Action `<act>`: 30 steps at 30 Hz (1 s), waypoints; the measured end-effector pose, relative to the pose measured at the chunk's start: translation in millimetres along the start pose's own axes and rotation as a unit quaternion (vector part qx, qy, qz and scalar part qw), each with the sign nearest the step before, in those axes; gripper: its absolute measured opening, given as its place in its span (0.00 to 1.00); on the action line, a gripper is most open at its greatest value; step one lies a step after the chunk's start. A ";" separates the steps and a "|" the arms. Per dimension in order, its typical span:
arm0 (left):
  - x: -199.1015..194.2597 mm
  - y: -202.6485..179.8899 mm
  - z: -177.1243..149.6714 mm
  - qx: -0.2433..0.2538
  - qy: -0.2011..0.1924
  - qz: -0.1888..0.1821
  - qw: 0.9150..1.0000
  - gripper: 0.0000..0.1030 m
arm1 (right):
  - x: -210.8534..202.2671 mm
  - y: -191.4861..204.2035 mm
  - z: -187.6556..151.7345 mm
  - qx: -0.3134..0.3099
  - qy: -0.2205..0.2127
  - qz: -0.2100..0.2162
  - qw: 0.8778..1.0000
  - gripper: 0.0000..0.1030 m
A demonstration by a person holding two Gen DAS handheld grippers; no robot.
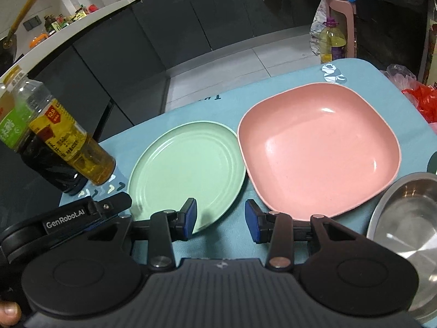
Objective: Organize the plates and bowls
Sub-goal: 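Reach to the light green plate and close both grippers on its rim, then carry the green plate with both grippers and lower it beside the panda print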
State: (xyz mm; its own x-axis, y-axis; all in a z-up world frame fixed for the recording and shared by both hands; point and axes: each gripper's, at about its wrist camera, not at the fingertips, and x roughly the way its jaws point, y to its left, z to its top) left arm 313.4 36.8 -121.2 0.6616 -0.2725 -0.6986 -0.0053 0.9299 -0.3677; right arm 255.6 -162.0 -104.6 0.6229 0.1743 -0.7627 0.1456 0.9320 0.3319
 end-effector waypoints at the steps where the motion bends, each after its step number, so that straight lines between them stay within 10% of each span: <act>1: 2.3 0.6 -0.8 -0.002 0.004 -0.002 1.000 0.25 | 2.7 0.2 0.0 0.002 0.001 0.000 1.000 0.38; 16: 4.8 -4.3 -11.1 0.038 -0.004 -0.016 0.999 0.20 | 10.3 3.1 -1.6 -0.041 -0.013 -0.003 0.999 0.21; 30: -88.8 20.3 -35.7 0.043 -0.029 -0.003 0.999 0.21 | -37.9 33.1 -25.1 -0.085 -0.009 0.039 0.996 0.21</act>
State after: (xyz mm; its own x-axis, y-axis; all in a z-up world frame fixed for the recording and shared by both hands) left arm 227.8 71.0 -88.6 0.7041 -0.2661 -0.6584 0.0625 0.9468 -0.3158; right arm 217.5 -129.8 -78.6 0.6408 0.2441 -0.7278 -0.0343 0.9563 0.2905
